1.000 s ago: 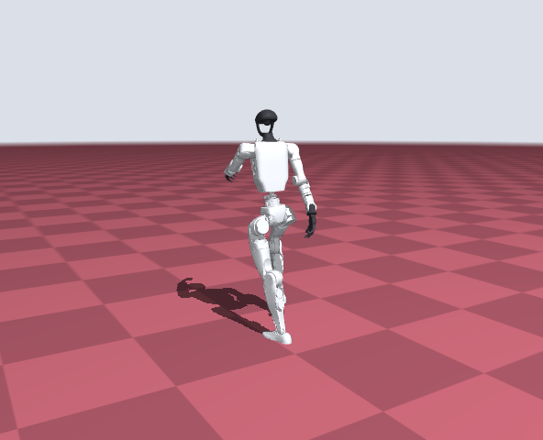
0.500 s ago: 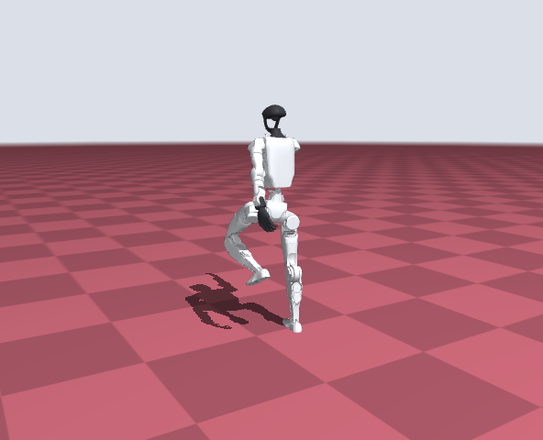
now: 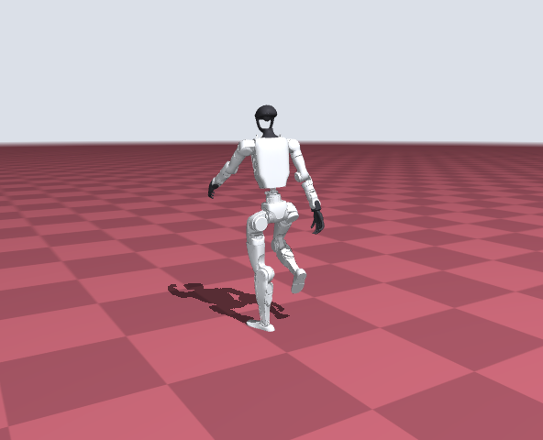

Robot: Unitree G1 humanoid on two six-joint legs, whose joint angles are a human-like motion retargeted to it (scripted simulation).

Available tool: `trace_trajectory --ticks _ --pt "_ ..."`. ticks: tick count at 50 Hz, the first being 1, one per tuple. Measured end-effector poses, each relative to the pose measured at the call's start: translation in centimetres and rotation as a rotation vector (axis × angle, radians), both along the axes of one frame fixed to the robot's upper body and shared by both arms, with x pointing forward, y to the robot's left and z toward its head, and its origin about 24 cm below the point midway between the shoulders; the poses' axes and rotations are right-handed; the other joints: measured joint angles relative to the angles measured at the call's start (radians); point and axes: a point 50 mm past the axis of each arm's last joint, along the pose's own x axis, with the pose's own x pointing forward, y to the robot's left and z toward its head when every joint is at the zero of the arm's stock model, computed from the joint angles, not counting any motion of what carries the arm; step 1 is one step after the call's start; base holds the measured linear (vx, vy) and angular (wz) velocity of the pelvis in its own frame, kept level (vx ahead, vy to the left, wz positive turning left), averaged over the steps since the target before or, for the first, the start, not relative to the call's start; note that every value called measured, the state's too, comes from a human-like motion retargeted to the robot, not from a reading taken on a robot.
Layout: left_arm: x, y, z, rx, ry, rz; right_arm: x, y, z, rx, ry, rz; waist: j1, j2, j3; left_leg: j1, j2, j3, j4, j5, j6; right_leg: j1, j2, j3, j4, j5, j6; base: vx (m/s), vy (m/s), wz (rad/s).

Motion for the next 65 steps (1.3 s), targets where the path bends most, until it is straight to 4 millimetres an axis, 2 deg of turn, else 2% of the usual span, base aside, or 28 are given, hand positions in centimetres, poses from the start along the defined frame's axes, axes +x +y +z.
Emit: trace_trajectory --ticks 4,7,10,12,14,17,20,21,22,24,25,27,30,33,35,38,42,45,47,50,52,54,55,57,58,60,62,65 --pt "3.7 -0.4 10.5 0.083 -0.327 -0.057 -8.9 -1.1 2.9 -0.060 0.150 -0.215 -0.077 0.038 0.023 0.067 0.024 -0.043 0.000 -0.039 0.058 -0.206 -0.006 -0.020 0.115 -0.062 -0.038 0.56 0.02 0.59" --pt "4.6 -1.3 15.4 0.139 -0.440 -0.122 -13.5 -0.4 5.0 -0.057 0.243 -0.337 -0.100 0.036 0.032 0.129 0.019 -0.062 0.000 -0.068 0.073 -0.281 -0.038 -0.024 0.075 -0.091 -0.060 0.60 -0.02 0.46" --pt "5.1 -2.5 17.2 0.092 -0.483 -0.152 -15.9 1.0 6.2 -0.014 0.320 -0.400 -0.112 0.032 0.018 0.172 0.009 -0.087 0.000 -0.097 0.074 -0.286 -0.101 -0.055 -0.077 -0.120 -0.078 0.60 -0.05 0.52" --pt "5.2 -3.6 16.7 -0.014 -0.495 -0.159 -15.7 1.8 5.8 0.014 0.322 -0.411 -0.105 0.031 0.001 0.187 0.002 -0.097 0.000 -0.111 0.073 -0.248 -0.124 -0.087 -0.263 -0.133 -0.080 0.58 -0.08 0.35" --pt "5.1 -5.0 14.8 -0.143 -0.492 -0.171 -13.9 2.1 4.7 0.021 0.272 -0.409 -0.089 0.038 -0.018 0.198 -0.001 -0.101 0.000 -0.119 0.072 -0.164 -0.132 -0.139 -0.533 -0.129 -0.073 0.58 -0.10 0.25" --pt "3.9 -7.2 8.8 -0.321 -0.406 -0.190 -9.1 1.9 2.3 -0.024 0.119 -0.423 -0.084 0.053 -0.022 0.237 0.001 -0.131 0.003 -0.118 0.072 0.115 -0.090 -0.242 -1.156 -0.054 -0.022 0.66 -0.14 0.72" --pt "0.8 -8.2 0.2 -0.368 -0.168 -0.141 -2.1 1.3 0.1 -0.091 -0.017 -0.418 -0.100 -0.023 0.076 0.388 -0.051 -0.216 0.043 -0.127 0.101 0.603 -0.032 -0.279 -1.934 0.263 0.108 0.84 -0.25 0.81" --pt "-1.4 -7.8 -3.6 -0.280 -0.043 -0.176 0.6 1.4 -0.4 -0.073 -0.093 -0.386 -0.050 -0.055 0.065 0.402 -0.085 -0.200 0.068 -0.111 0.128 0.608 -0.052 -0.250 -1.925 0.308 0.139 0.82 -0.33 -0.92" --pt "-4.2 -7.3 -7.4 -0.201 0.100 -0.208 3.4 1.5 -0.8 -0.059 -0.168 -0.348 0.003 -0.082 0.060 0.414 -0.113 -0.177 0.101 -0.089 0.148 0.622 -0.064 -0.219 -1.924 0.341 0.165 0.77 -0.34 -1.94" --pt "-11.9 -5.4 -14.7 -0.105 0.456 -0.214 10.2 1.4 -0.8 -0.050 -0.311 -0.222 0.109 -0.119 0.080 0.406 -0.142 -0.105 0.245 -0.036 0.155 0.694 -0.063 -0.148 -1.950 0.344 0.186 0.73 -0.32 -2.20" --pt "-16.7 -4.3 -17.6 -0.107 0.649 -0.194 13.7 1.4 -0.4 -0.054 -0.377 -0.131 0.157 -0.141 0.099 0.383 -0.152 -0.066 0.365 -0.026 0.147 0.737 -0.071 -0.109 -1.953 0.326 0.177 0.63 -0.28 -1.82" --pt "-27.3 -2.6 -21.1 -0.180 1.021 -0.156 21.3 0.9 1.6 -0.094 -0.544 0.027 0.187 -0.176 0.062 0.084 -0.108 -0.050 0.936 -0.176 0.153 0.727 -0.100 -0.068 -1.952 0.302 0.136 0.50 -0.19 -0.83" --pt "-40.2 -1.2 -21.4 -0.228 1.362 -0.073 32.2 -0.7 8.0 -0.239 -0.911 0.073 0.230 -0.182 -0.022 -0.385 -0.051 -0.095 1.631 -0.379 0.209 0.653 -0.102 -0.043 -1.940 0.270 0.122 0.47 -0.06 -0.15" --pt "-47.1 0.3 -19.8 -0.223 1.475 -0.059 39.7 -2.9 16.7 -0.365 -1.280 -0.023 0.325 -0.203 -0.042 -0.721 -0.035 -0.105 2.004 -0.411 0.235 0.643 -0.108 -0.013 -1.951 0.247 0.123 0.50 -0.05 -0.33" --pt "-50.2 1.2 -18.5 -0.235 1.495 -0.026 42.5 -4.2 22.2 -0.452 -1.461 -0.056 0.390 -0.217 -0.054 -0.918 -0.013 -0.102 2.136 -0.400 0.234 0.639 -0.104 0.006 -1.960 0.237 0.116 0.49 -0.06 -0.42" --pt "-54.0 2.0 -16.6 -0.296 1.547 0.119 44.8 -5.1 28.1 -0.583 -1.559 0.005 0.466 -0.229 -0.060 -1.114 0.035 -0.098 2.165 -0.397 0.245 0.660 -0.084 0.045 -1.982 0.237 0.093 0.52 -0.03 -0.64" --pt "-57.1 0.5 -15.5 -0.407 1.615 0.276 46.5 -3.7 32.3 -0.606 -1.639 0.018 0.480 -0.234 -0.078 -1.212 0.074 -0.062 1.973 -0.384 0.287 0.697 -0.077 0.065 -1.982 0.207 0.077 0.53 0.04 -0.35" --pt "-55.9 -1.6 -16.8 -0.486 1.594 0.277 47.1 -1.9 32.3 -0.499 -1.674 -0.071 0.446 -0.229 -0.094 -1.159 0.063 -0.019 1.668 -0.360 0.306 0.731 -0.072 0.059 -1.974 0.176 0.077 0.56 0.06 -0.05" --pt "-53.3 -2.9 -18.3 -0.513 1.535 0.228 47.1 -0.5 30.5 -0.405 -1.646 -0.116 0.451 -0.230 -0.087 -1.024 0.044 0.025 1.367 -0.339 0.282 0.760 -0.075 0.081 -1.952 0.150 0.083 0.63 0.08 -0.70" --pt "-46.8 -3.8 -21.0 -0.472 1.370 0.186 46.2 1.7 25.9 -0.265 -1.555 -0.144 0.515 -0.222 -0.005 -0.627 -0.005 0.156 0.750 -0.285 0.215 0.860 -0.086 0.159 -1.905 0.106 0.103 0.76 0.14 -1.68" --pt "-40.8 -3.4 -22.1 -0.386 1.158 0.249 44.7 3.3 22.3 -0.182 -1.517 -0.180 0.559 -0.164 0.076 -0.286 -0.058 0.234 0.291 -0.152 0.187 0.975 -0.056 0.228 -1.861 0.082 0.116 0.88 0.27 -1.84" --pt "-35.1 -3.0 -22.2 -0.352 0.950 0.329 42.0 4.4 17.6 -0.139 -1.436 -0.189 0.520 -0.098 0.096 -0.093 -0.072 0.247 0.050 -0.013 0.162 1.041 0.003 0.255 -1.794 0.093 0.106 0.82 0.35 -0.28" --pt "-32.6 -3.0 -22.1 -0.359 0.877 0.348 40.0 4.7 14.8 -0.129 -1.356 -0.163 0.475 -0.070 0.096 -0.038 -0.066 0.238 0.004 0.030 0.126 1.059 0.034 0.249 -1.747 0.116 0.095 0.72 0.34 1.15" --pt "-28.0 -3.0 -21.4 -0.290 0.837 0.185 34.3 5.0 8.8 -0.072 -1.149 -0.111 0.358 -0.036 0.070 -0.015 -0.033 0.190 0.025 0.023 0.064 0.937 0.086 0.182 -1.433 0.180 0.082 0.58 0.27 1.41" --pt "-24.7 -2.7 -20.5 -0.232 0.792 0.103 31.3 5.1 6.4 -0.062 -1.043 -0.076 0.332 -0.051 0.023 -0.053 -0.041 0.176 0.006 0.032 0.083 0.715 0.076 0.155 -1.105 0.192 0.101 0.45 0.19 0.95" --pt "-18.6 -1.4 -18.0 -0.078 0.698 0.002 24.0 4.0 2.2 -0.076 -0.779 -0.064 0.264 -0.044 -0.004 -0.058 -0.036 0.126 0.000 0.022 0.090 0.472 0.069 0.108 -0.699 0.195 0.078 0.49 0.15 1.00" --pt "-12.4 -0.1 -14.2 0.083 0.577 -0.064 16.5 2.4 -0.1 -0.090 -0.515 -0.055 0.206 -0.019 -0.006 -0.034 -0.016 0.086 0.000 0.014 0.072 0.317 0.100 0.098 -0.429 0.082 0.021 0.56 0.12 0.88" --pt "-4.8 1.8 -6.4 0.174 0.315 -0.035 6.5 0.1 -0.7 -0.113 -0.193 -0.065 0.125 -0.009 -0.012 0.004 -0.015 0.040 0.000 -0.002 0.051 0.070 0.099 0.082 -0.081 -0.008 0.010 0.57 0.10 0.73"
